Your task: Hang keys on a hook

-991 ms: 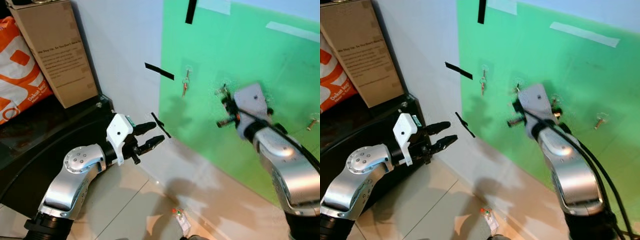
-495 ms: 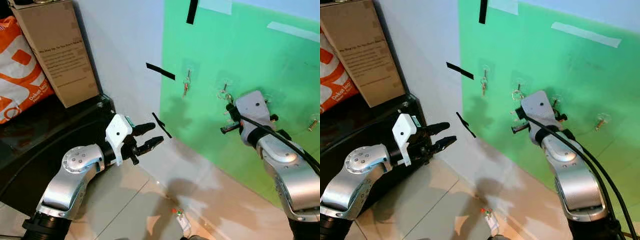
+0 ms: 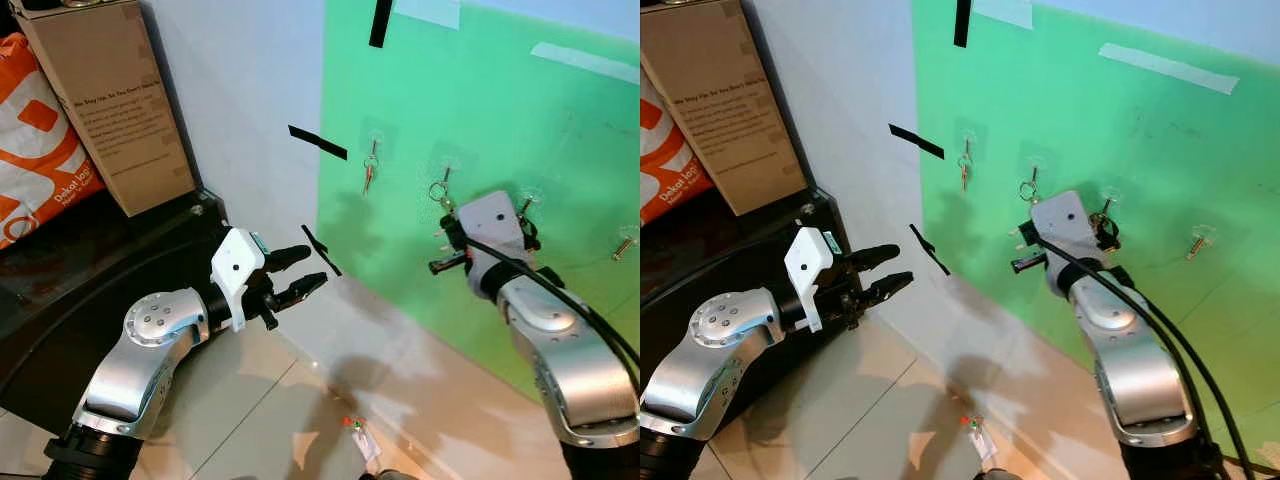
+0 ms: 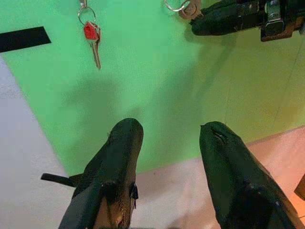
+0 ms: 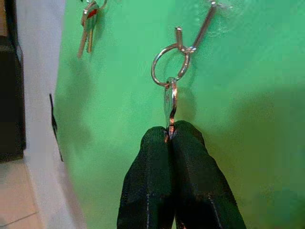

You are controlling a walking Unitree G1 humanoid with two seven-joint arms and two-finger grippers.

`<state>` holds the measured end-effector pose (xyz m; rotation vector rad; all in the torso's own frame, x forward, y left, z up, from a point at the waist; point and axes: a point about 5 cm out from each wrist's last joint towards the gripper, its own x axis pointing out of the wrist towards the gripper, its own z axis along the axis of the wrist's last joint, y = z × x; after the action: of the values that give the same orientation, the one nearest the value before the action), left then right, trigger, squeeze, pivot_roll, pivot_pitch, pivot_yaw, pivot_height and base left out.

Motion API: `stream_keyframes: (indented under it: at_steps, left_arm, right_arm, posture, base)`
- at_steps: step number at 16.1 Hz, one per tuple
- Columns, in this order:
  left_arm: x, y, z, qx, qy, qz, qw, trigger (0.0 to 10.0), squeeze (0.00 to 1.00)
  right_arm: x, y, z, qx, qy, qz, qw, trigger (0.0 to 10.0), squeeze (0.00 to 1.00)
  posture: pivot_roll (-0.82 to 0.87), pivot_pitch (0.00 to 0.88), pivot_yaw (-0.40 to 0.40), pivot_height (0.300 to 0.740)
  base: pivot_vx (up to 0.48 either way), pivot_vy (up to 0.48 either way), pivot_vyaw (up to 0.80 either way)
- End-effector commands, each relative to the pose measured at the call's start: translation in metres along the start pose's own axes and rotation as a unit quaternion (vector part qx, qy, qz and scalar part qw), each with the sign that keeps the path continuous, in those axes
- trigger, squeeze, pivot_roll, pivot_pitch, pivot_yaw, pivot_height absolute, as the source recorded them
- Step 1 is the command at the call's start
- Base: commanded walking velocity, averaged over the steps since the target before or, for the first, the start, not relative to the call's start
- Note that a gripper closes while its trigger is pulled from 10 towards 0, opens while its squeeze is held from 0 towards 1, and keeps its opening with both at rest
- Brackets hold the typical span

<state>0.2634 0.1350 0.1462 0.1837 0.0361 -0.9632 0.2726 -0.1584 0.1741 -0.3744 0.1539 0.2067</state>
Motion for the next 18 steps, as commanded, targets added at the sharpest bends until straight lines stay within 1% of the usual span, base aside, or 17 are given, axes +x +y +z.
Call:
stream_keyframes:
  at_steps: [1, 2, 3, 5, 6, 7, 9, 10, 11, 12, 13, 14, 15, 16, 17, 18]
  left_arm:
    - [0.002, 0.000, 0.006, 0.008, -0.005, -0.005, 1.000, 10.0, 0.00]
    - [0.002, 0.000, 0.007, 0.008, -0.006, -0.005, 1.000, 10.0, 0.00]
    - [0.002, 0.000, 0.007, 0.008, -0.007, -0.005, 1.000, 10.0, 0.00]
    - [0.002, -0.001, 0.008, 0.002, -0.013, -0.003, 1.000, 10.0, 0.00]
    - [0.002, -0.002, 0.007, -0.005, -0.018, 0.001, 1.000, 10.0, 0.00]
    - [0.001, -0.003, 0.007, -0.012, -0.022, 0.006, 1.000, 10.0, 0.00]
    - [-0.002, -0.003, 0.005, -0.029, -0.031, 0.022, 0.999, 10.0, 0.00]
    - [-0.007, 0.000, 0.002, -0.052, -0.045, 0.053, 0.996, 10.0, 0.00]
    - [-0.016, 0.010, -0.011, -0.080, -0.039, 0.122, 0.989, 10.0, 0.00]
    - [-0.021, 0.015, -0.019, -0.089, -0.024, 0.155, 0.984, 10.0, 0.00]
    - [-0.030, 0.019, -0.035, -0.065, 0.019, 0.203, 0.977, 10.0, 0.00]
    - [-0.038, 0.019, -0.053, -0.050, 0.070, 0.229, 0.970, 10.0, 0.00]
    - [-0.043, 0.022, -0.071, -0.017, 0.123, 0.271, 0.955, 10.0, 0.00]
    - [-0.045, 0.022, -0.085, -0.027, 0.158, 0.305, 0.939, 10.0, 0.00]
    - [-0.044, 0.020, -0.087, -0.035, 0.158, 0.311, 0.937, 10.0, 0.00]
    - [-0.043, 0.016, -0.094, -0.040, 0.167, 0.323, 0.931, 10.0, 0.00]
  right_arm:
    - [0.000, 0.002, -0.001, 0.014, 0.001, 0.004, 1.000, 10.0, 0.38]
    - [-0.001, 0.005, -0.002, 0.032, 0.001, 0.011, 0.999, 10.0, 1.00]
    - [-0.001, 0.007, -0.003, 0.039, 0.003, 0.013, 0.999, 10.0, 1.00]
    - [-0.003, 0.016, -0.009, 0.076, 0.003, 0.033, 0.997, 10.0, 1.00]
    - [-0.007, 0.023, -0.019, 0.093, 0.015, 0.049, 0.994, 10.0, 1.00]
    - [-0.008, 0.025, -0.027, 0.098, 0.028, 0.046, 0.994, 10.0, 1.00]
    - [-0.013, 0.025, -0.053, 0.102, 0.066, 0.015, 0.993, 10.0, 1.00]
    - [-0.018, 0.021, -0.073, 0.123, 0.099, -0.019, 0.987, 10.0, 1.00]
    - [-0.025, 0.020, -0.096, 0.179, 0.141, -0.042, 0.973, 10.0, 1.00]
    - [-0.028, 0.020, -0.105, 0.213, 0.152, -0.056, 0.964, 10.0, 1.00]
    - [-0.035, 0.019, -0.119, 0.253, 0.165, -0.089, 0.949, 10.0, 1.00]
    - [-0.041, 0.020, -0.127, 0.268, 0.171, -0.107, 0.942, 10.0, 1.00]
    - [-0.043, 0.023, -0.133, 0.265, 0.182, -0.118, 0.940, 10.0, 1.00]
    - [-0.045, 0.026, -0.137, 0.264, 0.186, -0.121, 0.939, 10.0, 1.00]
    - [-0.045, 0.027, -0.139, 0.255, 0.189, -0.120, 0.941, 10.0, 1.00]
    - [-0.047, 0.028, -0.149, 0.230, 0.203, -0.127, 0.943, 10.0, 1.00]
  posture:
    - [0.01, 0.000, -0.005, 0.740]
    - [0.01, 0.000, -0.006, 0.740]
    - [0.01, 0.000, -0.006, 0.740]
    - [0.01, 0.000, -0.008, 0.740]
    - [0.00, 0.000, -0.010, 0.740]
    - [0.00, 0.000, -0.009, 0.740]
    - [0.00, 0.000, -0.011, 0.740]
    - [0.00, 0.000, -0.015, 0.740]
    - [0.00, 0.000, -0.017, 0.740]
    - [0.00, 0.000, -0.017, 0.740]
    - [0.00, 0.000, -0.021, 0.740]
    - [0.00, 0.000, -0.024, 0.740]
    - [0.00, 0.000, -0.019, 0.740]
    - [-0.01, 0.000, -0.011, 0.740]
    - [-0.02, 0.000, -0.005, 0.740]
    - [-0.03, 0.000, 0.001, 0.740]
  base:
    - [0.000, 0.000, 0.00]
    - [0.000, 0.000, 0.00]
    - [0.000, 0.000, 0.00]
    - [0.000, 0.000, 0.00]
    - [0.000, 0.000, 0.00]
    - [0.000, 0.000, 0.00]
    - [0.000, 0.000, 0.00]
    - [0.000, 0.000, 0.00]
    - [0.000, 0.000, -0.67]
    - [0.000, 0.000, -0.67]
    - [0.000, 0.000, -0.76]
    - [0.000, 0.000, -0.78]
    - [0.000, 0.000, -0.79]
    - [0.000, 0.000, -0.80]
    - [0.000, 0.000, -0.80]
    - [0.000, 0.000, -0.80]
